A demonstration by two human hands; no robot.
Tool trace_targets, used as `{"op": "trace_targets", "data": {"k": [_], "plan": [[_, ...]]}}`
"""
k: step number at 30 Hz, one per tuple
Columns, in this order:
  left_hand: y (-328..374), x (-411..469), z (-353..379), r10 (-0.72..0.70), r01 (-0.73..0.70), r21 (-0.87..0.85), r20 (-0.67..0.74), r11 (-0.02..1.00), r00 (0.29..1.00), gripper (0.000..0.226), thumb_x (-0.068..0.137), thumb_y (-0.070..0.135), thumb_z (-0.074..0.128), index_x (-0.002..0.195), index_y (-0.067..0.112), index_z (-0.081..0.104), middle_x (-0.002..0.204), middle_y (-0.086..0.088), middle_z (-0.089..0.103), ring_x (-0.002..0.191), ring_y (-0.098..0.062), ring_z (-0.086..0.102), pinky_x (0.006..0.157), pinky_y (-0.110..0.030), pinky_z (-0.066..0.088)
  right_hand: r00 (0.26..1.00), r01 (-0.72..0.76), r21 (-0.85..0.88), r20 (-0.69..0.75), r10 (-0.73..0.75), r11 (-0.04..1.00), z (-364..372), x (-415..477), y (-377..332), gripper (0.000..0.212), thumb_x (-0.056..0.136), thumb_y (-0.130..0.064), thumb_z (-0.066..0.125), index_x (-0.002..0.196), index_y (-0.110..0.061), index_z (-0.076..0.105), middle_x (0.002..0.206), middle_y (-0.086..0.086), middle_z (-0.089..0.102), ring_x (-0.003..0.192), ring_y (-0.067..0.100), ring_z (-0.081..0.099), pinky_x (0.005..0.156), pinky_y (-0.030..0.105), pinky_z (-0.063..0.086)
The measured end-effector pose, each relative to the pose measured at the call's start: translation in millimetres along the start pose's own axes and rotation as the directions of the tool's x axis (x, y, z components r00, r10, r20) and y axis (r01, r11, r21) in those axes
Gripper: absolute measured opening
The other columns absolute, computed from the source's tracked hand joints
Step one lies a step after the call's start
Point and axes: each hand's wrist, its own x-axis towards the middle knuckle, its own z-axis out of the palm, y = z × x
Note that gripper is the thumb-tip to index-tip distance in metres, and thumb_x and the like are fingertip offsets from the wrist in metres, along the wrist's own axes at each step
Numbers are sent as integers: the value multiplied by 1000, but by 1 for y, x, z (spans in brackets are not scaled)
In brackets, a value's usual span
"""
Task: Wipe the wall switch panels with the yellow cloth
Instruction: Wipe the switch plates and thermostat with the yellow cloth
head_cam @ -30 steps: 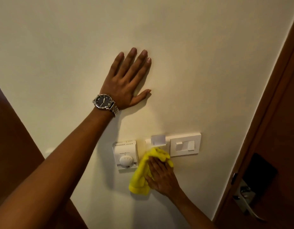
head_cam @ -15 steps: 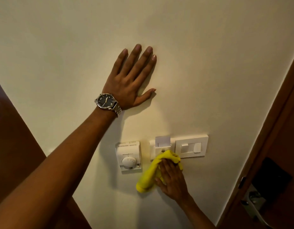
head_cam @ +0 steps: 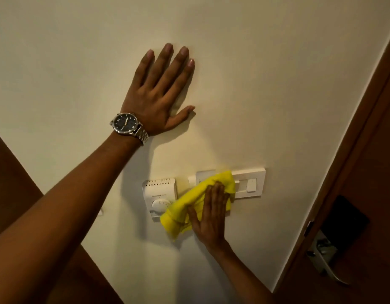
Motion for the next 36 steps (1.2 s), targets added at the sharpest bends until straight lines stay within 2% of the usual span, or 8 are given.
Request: {"op": "trace_targets", "data": {"k": [5,10,17,22,26,28,31,36], "plan": [[1,-3,-6,-2,3,-7,24,1000,1000,82,106,64,44,166,8,33,170,-17,34,158,-41,31,128,-58,28,972,218,-48,99,-212,975,4,-37,14,63,108,-54,29,157,-14,28,171,-2,-5,154,26,21,125,37,13],[-1,-1,-1,6,-6,21,2,1000,1000,84,106,66,42,167,9,30,171,-16,34,157,-41,31,129,-57,24,995,-70,-6,-71,69,998,21,-11,-28,73,109,-53,31,163,-10,7,171,9,2,157,32,8,127,49,10],[1,0,-7,22,-22,39,10,999,1000,83,106,66,41,165,8,33,168,-18,37,155,-43,36,126,-57,29,990,129,-70,-50,-132,989,14,-36,2,64,111,-47,24,161,-13,5,170,3,-11,158,22,-4,120,48,17],[1,2,-7,12,-12,50,11,999,1000,82,108,65,37,167,9,30,169,-18,36,155,-43,35,127,-58,30,950,-279,171,-94,298,945,21,-15,-51,73,110,-50,26,160,-3,3,170,10,-9,157,32,0,125,55,14],[2,0,-10,10,-11,28,21,1000,1000,82,108,65,37,167,9,28,170,-18,34,156,-43,34,127,-59,29,997,-71,38,-20,72,997,15,-41,-39,70,110,-47,24,154,6,19,170,1,-12,158,21,-6,123,49,14],[2,-2,-8,10,-10,24,5,1000,1000,82,108,65,37,167,9,28,170,-18,34,156,-43,34,127,-59,29,994,-99,46,-36,100,994,10,-31,-35,69,111,-45,24,149,13,27,170,7,-2,158,24,-2,122,53,18],[1,-1,-5,21,-21,30,7,999,1000,83,108,66,39,168,10,26,170,-18,34,156,-43,34,127,-59,28,964,-257,200,-14,265,945,7,-21,-58,75,110,-50,24,152,11,16,165,21,8,157,35,4,125,56,13],[1,-2,-7,26,-26,-20,18,999,1000,83,109,65,39,168,9,24,171,-18,31,157,-44,32,127,-62,28,979,-196,301,116,168,933,2,-41,-71,83,105,-63,22,160,-8,-6,166,16,0,157,29,-4,125,56,9]]}}
